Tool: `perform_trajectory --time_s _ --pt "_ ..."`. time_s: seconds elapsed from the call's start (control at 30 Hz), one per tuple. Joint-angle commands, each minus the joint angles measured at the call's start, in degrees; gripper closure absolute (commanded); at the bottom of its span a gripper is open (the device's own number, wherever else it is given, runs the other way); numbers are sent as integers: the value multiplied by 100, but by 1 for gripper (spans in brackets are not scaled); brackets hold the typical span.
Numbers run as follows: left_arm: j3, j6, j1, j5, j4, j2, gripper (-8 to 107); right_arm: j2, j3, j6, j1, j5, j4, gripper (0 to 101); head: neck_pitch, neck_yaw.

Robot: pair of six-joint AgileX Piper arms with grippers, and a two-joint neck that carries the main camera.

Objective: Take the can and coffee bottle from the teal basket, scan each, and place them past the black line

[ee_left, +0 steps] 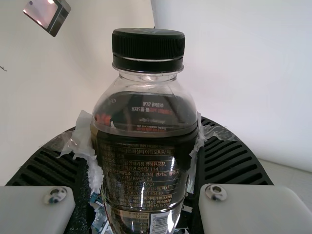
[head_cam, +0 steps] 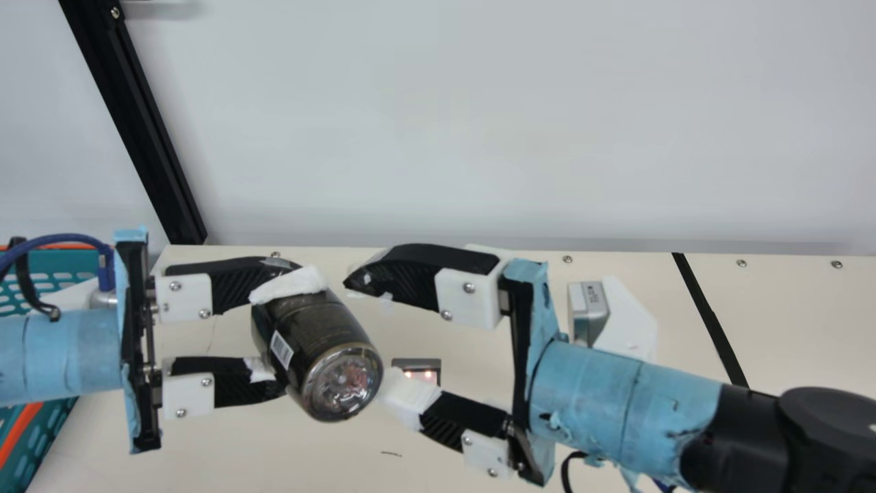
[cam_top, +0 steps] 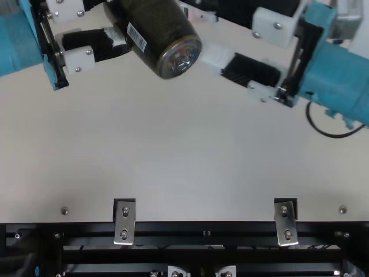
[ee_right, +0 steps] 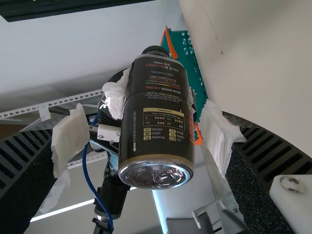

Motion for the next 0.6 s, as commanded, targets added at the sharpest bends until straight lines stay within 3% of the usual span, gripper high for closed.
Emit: perform_trajectory --time_s 0.0,0.3,0.57 --pt "0 0 0 0 0 0 89 79 -64 150 43 48 19 0 -183 -12" --pt "0 0 0 0 0 0 89 251 -214 651 123 91 19 0 -183 -12" --pt "0 0 0 0 0 0 89 377 -105 1063 212 272 19 0 -183 -12"
